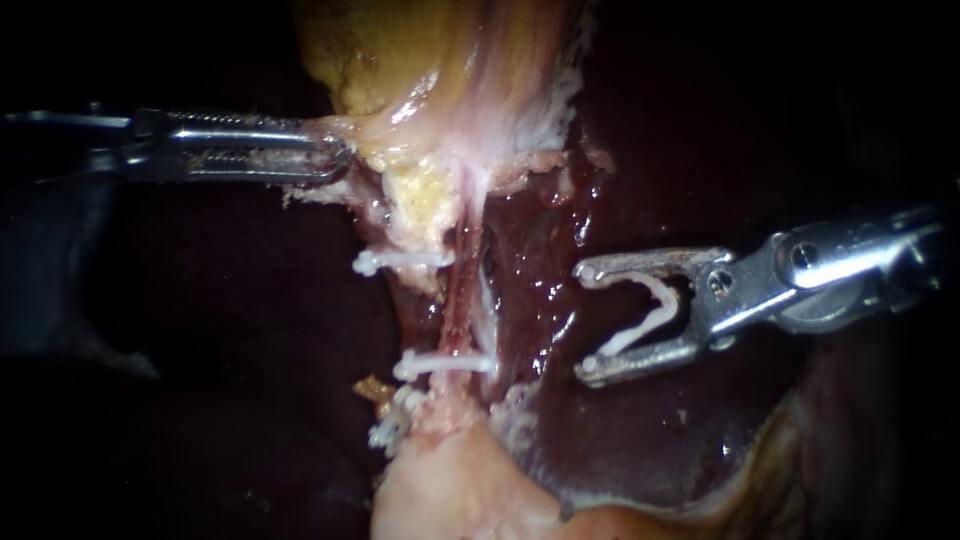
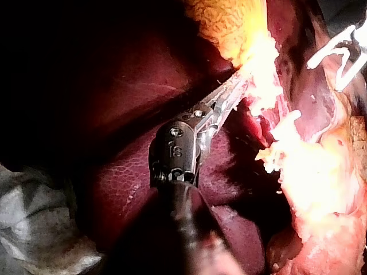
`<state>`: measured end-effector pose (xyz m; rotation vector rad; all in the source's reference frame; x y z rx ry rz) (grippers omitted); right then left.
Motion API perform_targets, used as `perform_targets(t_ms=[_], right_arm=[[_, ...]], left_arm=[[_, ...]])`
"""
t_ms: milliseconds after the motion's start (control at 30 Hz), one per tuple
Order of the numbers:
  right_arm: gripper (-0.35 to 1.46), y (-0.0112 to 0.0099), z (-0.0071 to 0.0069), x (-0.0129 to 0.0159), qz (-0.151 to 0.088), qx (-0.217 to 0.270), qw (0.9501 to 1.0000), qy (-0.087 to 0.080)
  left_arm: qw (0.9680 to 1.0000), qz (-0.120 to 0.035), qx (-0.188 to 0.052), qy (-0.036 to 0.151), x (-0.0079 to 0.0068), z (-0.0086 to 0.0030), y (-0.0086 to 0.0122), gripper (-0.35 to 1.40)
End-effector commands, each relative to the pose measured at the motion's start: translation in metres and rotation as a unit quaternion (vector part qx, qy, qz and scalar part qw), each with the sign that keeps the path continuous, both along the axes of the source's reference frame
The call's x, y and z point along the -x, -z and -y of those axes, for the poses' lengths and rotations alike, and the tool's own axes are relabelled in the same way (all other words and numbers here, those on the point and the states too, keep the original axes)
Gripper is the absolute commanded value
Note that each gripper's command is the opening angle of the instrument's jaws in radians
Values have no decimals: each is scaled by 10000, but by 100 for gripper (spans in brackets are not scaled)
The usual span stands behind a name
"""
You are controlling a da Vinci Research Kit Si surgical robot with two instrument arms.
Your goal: Clipping second clip right tube
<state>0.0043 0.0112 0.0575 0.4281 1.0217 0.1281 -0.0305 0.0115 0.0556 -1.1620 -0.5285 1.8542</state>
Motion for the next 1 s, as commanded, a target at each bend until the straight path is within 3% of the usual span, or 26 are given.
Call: perform_targets(t_ms=[33, 167, 267, 400, 500, 833, 1000], right_arm=[[49, 0, 0, 0, 0, -2, 10000, 0], [49, 0, 0, 0, 0, -2, 10000, 0], [49, 0, 0, 0, 1, -2, 10000, -1], [49, 0, 0, 0, 1, -2, 10000, -1], [49, 0, 0, 0, 1, -2, 10000, -2], [49, -3, -1, -17, 32, -4, 10000, -25], [49, -9, -1, -35, 38, -199, 9997, -154]], left_arm=[[10000, 0, 0, 0, -1, 0, 1, -35], [10000, 14, -22, -12, -5, -2, 9, -35], [9999, 56, -81, -49, -14, -9, 25, -35], [9999, 98, -79, 102, -33, -23, 55, -35], [9997, 117, -103, 168, -42, -26, 65, -35], [9997, 104, -93, 182, -42, -23, 65, -35], [9997, 103, -89, 183, -42, -22, 65, -35]])
